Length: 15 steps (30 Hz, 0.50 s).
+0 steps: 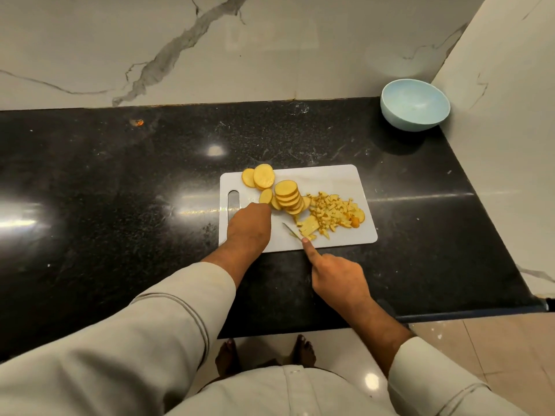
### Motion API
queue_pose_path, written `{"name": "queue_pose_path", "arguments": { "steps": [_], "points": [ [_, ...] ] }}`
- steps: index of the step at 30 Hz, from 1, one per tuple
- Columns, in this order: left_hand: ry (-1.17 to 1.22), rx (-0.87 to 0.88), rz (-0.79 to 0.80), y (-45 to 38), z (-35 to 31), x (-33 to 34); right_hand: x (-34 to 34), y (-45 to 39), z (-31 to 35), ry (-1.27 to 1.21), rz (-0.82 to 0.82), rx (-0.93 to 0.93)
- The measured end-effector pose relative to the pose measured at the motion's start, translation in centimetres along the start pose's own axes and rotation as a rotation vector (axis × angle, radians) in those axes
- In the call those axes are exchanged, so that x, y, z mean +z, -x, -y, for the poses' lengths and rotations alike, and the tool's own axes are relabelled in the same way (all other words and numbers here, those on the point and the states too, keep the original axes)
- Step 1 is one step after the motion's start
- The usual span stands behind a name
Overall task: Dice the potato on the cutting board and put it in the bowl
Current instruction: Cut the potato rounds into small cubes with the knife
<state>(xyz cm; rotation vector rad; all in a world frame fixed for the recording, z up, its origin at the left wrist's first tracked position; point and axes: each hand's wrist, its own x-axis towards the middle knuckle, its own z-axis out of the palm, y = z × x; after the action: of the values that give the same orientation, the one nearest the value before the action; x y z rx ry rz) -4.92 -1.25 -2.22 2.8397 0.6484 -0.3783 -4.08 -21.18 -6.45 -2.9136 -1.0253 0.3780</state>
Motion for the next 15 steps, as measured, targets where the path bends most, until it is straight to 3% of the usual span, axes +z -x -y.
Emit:
{"name": "queue_pose_path", "arguments": {
  "steps": [11,15],
  "points": [
    [-0.046,-0.048,-0.028,-0.1,-0.3,0.3,-1.4,-1.6,-4.1,0.039,0.001,-0.039],
    [0.084,-0.079,-0.026,-0.4,0.5,0.1,-1.5,-1.6,-4.1,0.02,0.004,-0.047]
  ]
}}
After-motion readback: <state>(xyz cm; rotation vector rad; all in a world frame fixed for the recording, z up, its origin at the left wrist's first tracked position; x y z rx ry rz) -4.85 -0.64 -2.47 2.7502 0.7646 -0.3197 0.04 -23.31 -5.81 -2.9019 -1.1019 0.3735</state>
